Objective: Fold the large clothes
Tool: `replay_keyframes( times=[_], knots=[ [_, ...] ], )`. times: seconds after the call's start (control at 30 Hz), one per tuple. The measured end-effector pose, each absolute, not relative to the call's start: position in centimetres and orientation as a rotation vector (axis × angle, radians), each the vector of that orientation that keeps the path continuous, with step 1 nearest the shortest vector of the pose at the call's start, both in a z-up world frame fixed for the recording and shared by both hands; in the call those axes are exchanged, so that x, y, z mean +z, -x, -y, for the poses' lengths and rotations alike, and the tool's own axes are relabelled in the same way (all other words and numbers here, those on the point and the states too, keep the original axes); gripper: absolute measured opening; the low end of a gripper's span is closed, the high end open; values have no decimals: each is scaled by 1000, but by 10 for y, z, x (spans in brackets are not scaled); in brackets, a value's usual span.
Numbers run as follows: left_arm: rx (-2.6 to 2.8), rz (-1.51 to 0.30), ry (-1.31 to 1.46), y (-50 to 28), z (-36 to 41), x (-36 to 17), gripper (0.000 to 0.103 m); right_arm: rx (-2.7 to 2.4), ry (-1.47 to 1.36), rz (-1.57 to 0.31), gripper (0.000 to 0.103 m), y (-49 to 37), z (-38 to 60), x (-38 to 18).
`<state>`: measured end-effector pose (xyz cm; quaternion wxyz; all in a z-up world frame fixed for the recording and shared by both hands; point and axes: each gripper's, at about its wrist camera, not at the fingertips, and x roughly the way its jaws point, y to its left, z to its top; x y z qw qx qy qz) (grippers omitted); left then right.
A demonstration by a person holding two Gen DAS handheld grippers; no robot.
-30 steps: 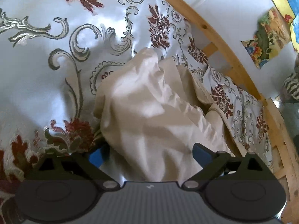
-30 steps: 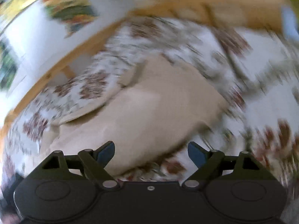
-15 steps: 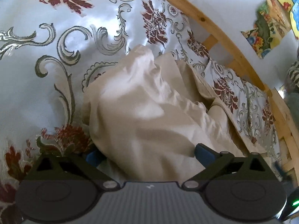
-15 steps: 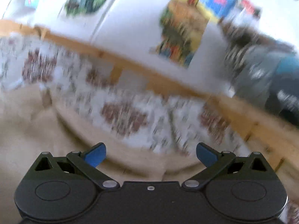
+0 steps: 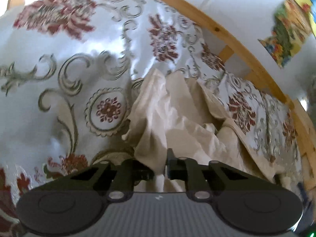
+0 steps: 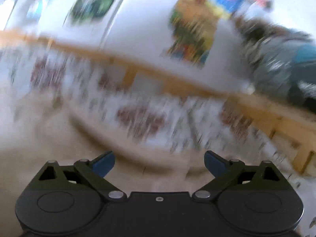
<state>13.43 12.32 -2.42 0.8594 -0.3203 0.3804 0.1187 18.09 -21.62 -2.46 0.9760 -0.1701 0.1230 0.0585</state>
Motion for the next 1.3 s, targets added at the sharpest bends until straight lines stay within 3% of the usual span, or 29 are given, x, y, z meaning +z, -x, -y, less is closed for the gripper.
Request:
replay_keyframes(
  times=[0.07, 0.23, 0.53, 0.77, 0.97, 1.13, 1.2, 1.3],
  knots=[
    [229, -802, 604, -134, -118, -20, 8, 105, 343, -261, 102, -196, 212, -21],
    [159, -756, 534, -134, -107, -4, 3, 239, 459, -546, 98, -229, 192, -57],
    [-34, -652, 292, -139, -69, 43, 1, 268, 351, -473, 94, -215, 204, -43],
    [-35, -670, 315, -135, -74, 42, 1, 154, 316, -380, 102, -215, 210, -28],
    [-79, -652, 250, -137, -62, 56, 0, 201, 357, -657, 102, -255, 208, -61],
    [-183, -629, 169, -154, -32, 80, 0, 213, 297, -655, 102, -255, 219, -54],
    [-234, -621, 111, -160, -13, 86, 0, 220, 231, -617, 94, -251, 230, -42],
    [-318, -623, 36, -167, 15, 93, 0, 228, 203, -564, 95, -238, 249, -15]
  ],
)
